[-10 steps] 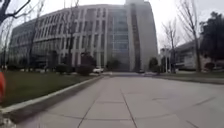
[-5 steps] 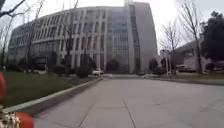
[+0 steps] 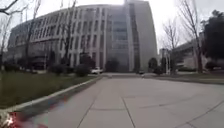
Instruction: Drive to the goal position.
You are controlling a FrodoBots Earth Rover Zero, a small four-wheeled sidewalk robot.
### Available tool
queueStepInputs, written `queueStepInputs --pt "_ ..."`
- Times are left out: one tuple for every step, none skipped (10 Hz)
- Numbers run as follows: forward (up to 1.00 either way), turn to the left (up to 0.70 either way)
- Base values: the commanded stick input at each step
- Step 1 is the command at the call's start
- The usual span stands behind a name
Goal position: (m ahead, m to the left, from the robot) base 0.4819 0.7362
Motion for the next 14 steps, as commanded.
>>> queueStepInputs --pt "0.70 0.00" --pt "0.70 0.00" --pt "0.70 0.00" --pt "0.70 0.00" --pt "0.70 0.00" --pt "0.70 0.00" --pt "0.70 0.00" --pt "0.70 0.00" --pt "0.70 0.00" --pt "0.70 0.00" --pt "0.70 0.00" --pt "0.70 0.00" --pt "0.70 0.00" --pt "0.70 0.00"
